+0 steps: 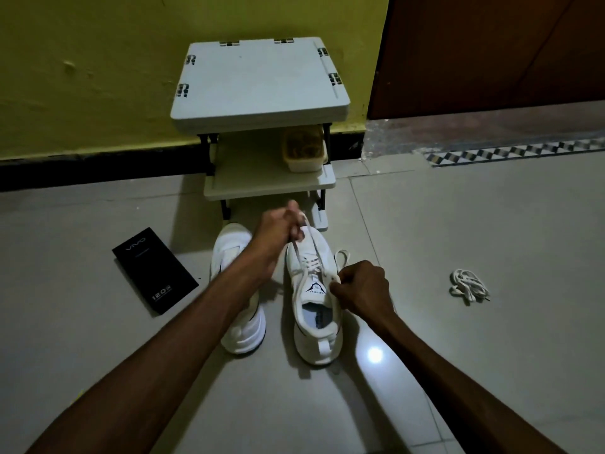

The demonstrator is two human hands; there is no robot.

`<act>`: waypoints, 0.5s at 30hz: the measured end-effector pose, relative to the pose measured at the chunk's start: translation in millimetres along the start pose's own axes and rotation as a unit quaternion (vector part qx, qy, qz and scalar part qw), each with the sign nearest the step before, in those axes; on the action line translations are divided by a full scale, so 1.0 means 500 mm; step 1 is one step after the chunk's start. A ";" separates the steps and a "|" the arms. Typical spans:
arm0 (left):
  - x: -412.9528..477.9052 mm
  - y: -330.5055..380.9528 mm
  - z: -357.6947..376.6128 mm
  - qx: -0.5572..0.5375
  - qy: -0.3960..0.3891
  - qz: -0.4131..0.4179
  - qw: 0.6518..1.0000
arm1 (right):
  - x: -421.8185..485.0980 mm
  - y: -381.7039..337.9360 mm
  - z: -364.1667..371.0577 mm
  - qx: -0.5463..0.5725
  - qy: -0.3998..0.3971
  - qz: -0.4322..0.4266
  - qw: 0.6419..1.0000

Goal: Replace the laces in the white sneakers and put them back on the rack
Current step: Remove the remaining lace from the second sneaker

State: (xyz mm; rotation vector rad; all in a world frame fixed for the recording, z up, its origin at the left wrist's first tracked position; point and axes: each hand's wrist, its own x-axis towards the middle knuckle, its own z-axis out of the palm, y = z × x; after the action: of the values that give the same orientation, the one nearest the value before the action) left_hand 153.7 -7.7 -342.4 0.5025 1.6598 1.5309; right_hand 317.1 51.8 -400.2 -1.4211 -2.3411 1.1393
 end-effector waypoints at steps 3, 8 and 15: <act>-0.002 0.012 -0.004 -0.193 0.006 -0.108 0.975 | 0.006 0.015 -0.003 0.034 -0.005 0.022 0.999; -0.040 0.037 -0.021 0.504 -0.233 -0.069 0.829 | 0.008 0.014 -0.002 0.029 -0.016 0.020 0.999; -0.040 0.074 -0.016 -0.148 -0.050 0.009 0.988 | 0.008 0.013 0.001 0.007 -0.011 0.001 1.000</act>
State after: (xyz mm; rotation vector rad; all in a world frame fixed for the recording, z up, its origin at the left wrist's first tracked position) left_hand 151.0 -21.0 -301.9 0.4271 1.3261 1.7006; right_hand 319.1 56.5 -406.0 -1.4135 -2.3423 1.1762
